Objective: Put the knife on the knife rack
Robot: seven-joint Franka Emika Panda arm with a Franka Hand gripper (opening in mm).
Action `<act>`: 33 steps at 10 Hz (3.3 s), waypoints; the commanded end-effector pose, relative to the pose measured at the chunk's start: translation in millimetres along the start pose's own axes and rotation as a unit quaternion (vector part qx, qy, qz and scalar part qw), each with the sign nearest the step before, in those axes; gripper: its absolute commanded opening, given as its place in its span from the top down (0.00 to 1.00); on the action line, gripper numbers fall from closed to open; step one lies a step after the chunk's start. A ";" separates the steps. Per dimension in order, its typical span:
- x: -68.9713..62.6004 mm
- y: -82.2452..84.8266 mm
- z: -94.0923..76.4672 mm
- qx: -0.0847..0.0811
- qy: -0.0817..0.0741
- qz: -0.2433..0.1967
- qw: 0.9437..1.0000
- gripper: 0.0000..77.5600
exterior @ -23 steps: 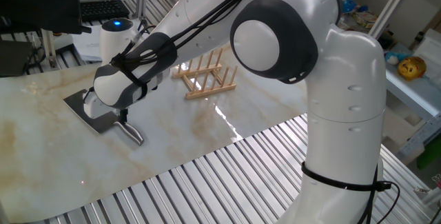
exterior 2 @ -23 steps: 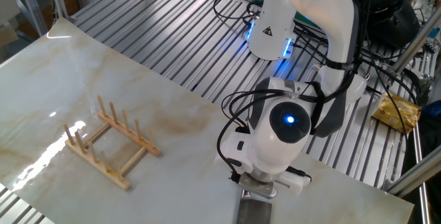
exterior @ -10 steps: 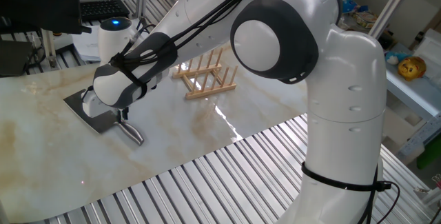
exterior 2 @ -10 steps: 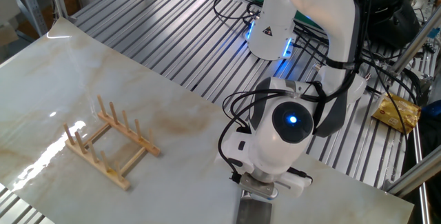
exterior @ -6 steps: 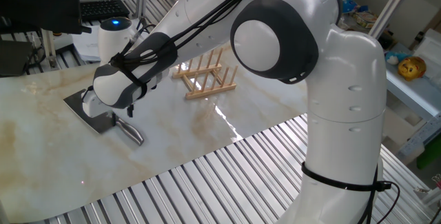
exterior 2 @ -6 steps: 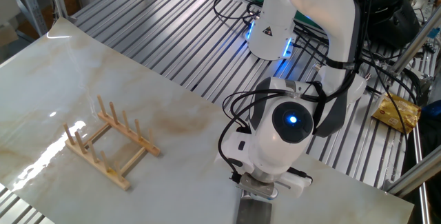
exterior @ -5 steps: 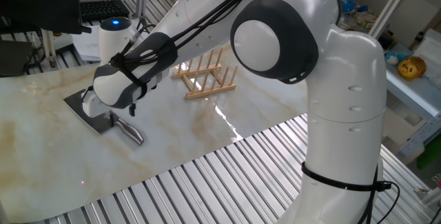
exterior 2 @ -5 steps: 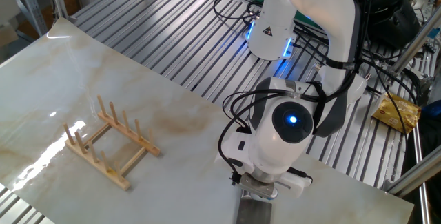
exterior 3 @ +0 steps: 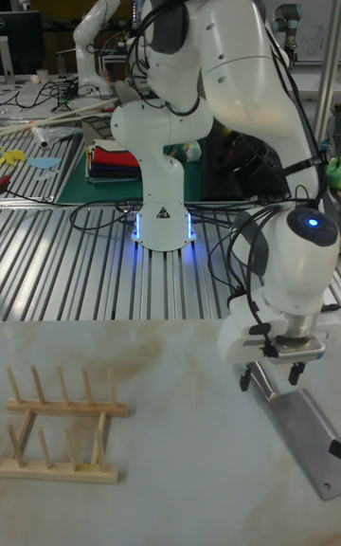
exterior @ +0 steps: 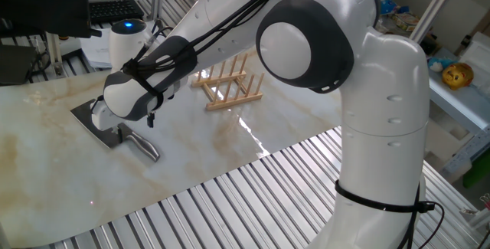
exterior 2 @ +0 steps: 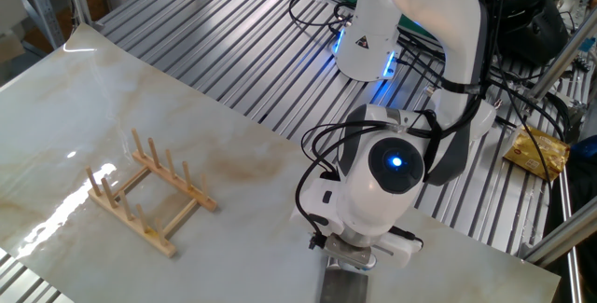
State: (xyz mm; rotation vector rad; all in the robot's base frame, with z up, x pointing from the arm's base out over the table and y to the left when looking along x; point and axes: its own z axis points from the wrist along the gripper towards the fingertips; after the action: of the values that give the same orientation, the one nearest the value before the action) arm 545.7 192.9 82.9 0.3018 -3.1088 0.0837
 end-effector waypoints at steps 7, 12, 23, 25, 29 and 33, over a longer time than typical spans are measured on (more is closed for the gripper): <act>-1.8 -7.0 4.3 -0.019 0.014 -0.005 1.000 0.00; 5.1 -4.9 8.5 -0.016 0.012 -0.006 1.000 0.00; 3.8 -4.2 11.0 -0.006 0.009 0.021 1.000 0.00; 0.7 -2.3 17.4 -0.011 0.013 0.020 1.000 0.00; -0.2 -2.6 18.9 -0.016 0.026 0.007 1.000 0.00; -1.9 -5.3 21.8 -0.018 0.028 0.003 0.999 0.00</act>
State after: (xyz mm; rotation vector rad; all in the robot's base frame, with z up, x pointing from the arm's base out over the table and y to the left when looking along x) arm 547.0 187.0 60.2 0.2855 -3.0498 0.0356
